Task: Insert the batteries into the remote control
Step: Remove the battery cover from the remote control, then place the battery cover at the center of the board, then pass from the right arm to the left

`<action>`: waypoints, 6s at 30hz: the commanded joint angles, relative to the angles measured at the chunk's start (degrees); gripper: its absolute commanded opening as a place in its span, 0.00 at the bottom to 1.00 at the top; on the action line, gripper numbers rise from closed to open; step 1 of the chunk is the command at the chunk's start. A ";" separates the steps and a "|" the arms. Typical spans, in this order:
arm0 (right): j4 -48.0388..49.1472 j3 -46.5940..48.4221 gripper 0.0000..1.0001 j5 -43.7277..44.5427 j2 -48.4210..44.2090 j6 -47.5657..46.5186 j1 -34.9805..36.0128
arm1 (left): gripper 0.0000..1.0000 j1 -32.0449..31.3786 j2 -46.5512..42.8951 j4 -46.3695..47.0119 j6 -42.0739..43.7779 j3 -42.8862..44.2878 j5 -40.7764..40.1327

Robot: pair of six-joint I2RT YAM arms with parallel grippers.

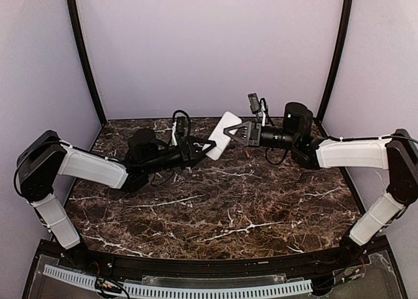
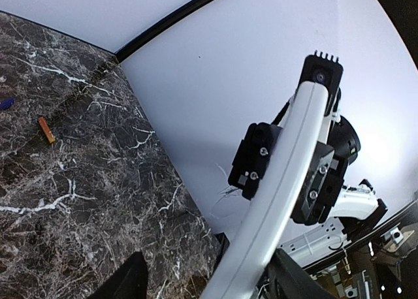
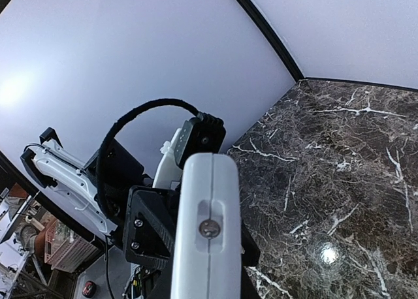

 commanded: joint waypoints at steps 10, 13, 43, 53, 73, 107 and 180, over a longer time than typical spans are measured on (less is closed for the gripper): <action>6.01 -2.60 0.00 6.66 -3.82 0.29 0.88 | 0.33 -0.45 3.67 8.12 -6.56 -2.15 -3.94; 7.38 -3.26 0.00 6.59 -4.40 1.26 0.46 | 0.29 -0.52 3.96 9.12 -6.51 -2.62 -3.17; 5.29 -3.44 0.00 6.95 -4.94 0.79 -1.15 | 0.13 -0.52 2.37 13.19 -5.51 -4.06 -1.23; 7.15 -3.38 0.00 4.85 -4.59 3.13 -1.20 | 0.50 -0.53 3.32 13.33 -5.80 -3.44 -1.75; 9.04 -3.36 0.00 3.71 -2.51 4.64 -1.02 | 0.27 -0.46 4.23 11.27 -5.65 -0.73 -1.25; 4.21 -3.29 0.00 6.29 0.10 3.07 -3.76 | 0.00 -0.54 3.72 29.05 -8.84 -3.07 5.62; -9.97 -12.18 0.00 2.85 -13.69 -3.96 -11.64 | 0.78 10.81 -12.70 -43.22 23.24 -12.91 -2.91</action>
